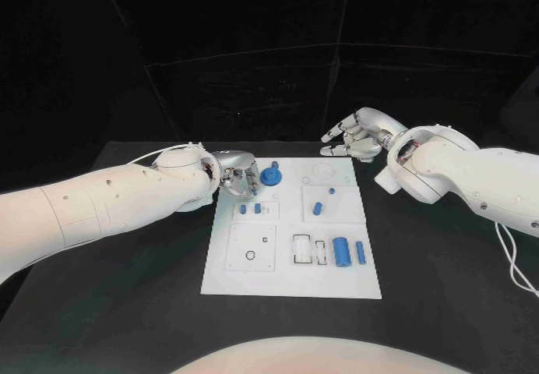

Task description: Assemble the parts on the task board

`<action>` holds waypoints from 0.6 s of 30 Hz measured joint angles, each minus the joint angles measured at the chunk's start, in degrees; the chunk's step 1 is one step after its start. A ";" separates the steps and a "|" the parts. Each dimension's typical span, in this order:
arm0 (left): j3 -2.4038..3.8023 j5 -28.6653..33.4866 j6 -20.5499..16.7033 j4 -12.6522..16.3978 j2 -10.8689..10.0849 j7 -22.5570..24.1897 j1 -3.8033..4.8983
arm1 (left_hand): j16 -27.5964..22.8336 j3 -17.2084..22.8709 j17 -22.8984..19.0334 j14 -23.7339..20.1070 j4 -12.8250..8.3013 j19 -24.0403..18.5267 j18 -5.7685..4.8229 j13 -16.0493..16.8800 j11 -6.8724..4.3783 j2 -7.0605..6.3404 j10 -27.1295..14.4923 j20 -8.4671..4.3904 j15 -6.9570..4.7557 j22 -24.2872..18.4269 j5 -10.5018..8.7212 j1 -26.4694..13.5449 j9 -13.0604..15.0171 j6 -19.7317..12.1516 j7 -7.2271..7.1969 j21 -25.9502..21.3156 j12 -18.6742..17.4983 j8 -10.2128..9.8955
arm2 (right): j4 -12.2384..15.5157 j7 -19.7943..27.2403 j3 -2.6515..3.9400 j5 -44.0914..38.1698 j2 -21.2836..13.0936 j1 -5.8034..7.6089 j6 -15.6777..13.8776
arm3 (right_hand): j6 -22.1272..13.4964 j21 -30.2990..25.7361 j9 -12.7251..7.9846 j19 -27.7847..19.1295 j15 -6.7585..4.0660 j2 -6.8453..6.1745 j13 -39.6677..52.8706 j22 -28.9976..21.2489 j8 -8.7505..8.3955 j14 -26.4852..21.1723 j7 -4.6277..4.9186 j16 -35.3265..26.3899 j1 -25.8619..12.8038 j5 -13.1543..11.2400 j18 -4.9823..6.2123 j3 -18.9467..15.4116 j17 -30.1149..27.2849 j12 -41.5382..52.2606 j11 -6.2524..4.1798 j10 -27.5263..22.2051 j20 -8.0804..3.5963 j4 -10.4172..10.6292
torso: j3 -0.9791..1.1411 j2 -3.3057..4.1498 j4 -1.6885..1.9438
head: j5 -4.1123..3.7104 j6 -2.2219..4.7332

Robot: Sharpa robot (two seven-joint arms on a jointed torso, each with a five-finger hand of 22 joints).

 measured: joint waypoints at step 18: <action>-0.03 0.03 0.58 -0.21 0.11 -0.92 -0.05 | 0.00 0.00 -1.17 0.00 0.00 -0.20 0.00 -0.37 1.33 -1.59 -1.80 0.20 0.43 -0.07 -0.21 -1.59 -1.06 -1.77 1.14 -0.27 -3.27 -2.66 | -0.05 0.01 0.00 0.00 0.03 0.00 0.02 | 0.00 0.00 0.00 0.00 0.00 0.00 -0.09 -0.13 0.00 0.00 0.00 0.00 0.00 0.00 0.00 0.00 -0.01 0.00 0.00 0.00 0.00 0.00 | 0.01 0.01 -0.02 | -0.10 -0.09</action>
